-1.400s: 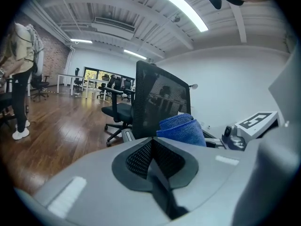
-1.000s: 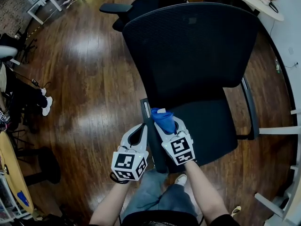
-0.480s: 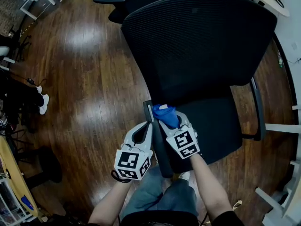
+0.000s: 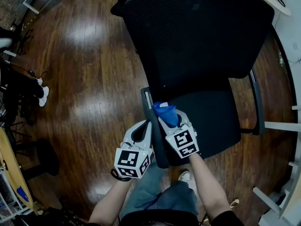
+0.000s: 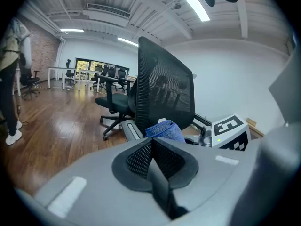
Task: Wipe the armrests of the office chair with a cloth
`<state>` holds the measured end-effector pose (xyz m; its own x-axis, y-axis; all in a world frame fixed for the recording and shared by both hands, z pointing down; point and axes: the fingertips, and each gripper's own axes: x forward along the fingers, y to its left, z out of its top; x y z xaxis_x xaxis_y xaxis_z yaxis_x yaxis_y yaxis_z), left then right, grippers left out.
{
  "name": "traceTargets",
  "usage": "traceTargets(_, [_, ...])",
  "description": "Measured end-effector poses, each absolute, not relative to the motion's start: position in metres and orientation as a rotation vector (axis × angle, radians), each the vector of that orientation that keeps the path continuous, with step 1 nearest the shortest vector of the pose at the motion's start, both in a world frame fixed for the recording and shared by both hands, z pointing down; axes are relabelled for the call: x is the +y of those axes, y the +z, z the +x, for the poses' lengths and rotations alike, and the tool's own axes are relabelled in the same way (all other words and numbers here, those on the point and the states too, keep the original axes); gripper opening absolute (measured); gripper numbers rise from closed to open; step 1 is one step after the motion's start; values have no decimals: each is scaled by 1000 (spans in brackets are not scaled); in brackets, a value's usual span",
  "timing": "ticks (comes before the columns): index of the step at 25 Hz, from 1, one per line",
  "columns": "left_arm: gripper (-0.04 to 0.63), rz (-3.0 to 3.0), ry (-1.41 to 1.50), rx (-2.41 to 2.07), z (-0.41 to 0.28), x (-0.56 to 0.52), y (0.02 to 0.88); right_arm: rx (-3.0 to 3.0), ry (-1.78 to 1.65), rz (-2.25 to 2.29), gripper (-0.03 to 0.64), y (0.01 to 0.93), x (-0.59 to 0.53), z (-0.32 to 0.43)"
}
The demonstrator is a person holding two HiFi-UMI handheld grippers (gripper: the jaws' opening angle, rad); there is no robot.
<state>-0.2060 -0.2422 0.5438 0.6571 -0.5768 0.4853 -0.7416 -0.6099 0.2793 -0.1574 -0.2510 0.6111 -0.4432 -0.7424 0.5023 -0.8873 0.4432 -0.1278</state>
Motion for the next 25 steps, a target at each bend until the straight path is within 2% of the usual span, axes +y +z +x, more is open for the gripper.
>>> traceTargets(25, [6,2383,484,-1189,-208,-58,549,-2389,399,1172,137,628,-56,-174])
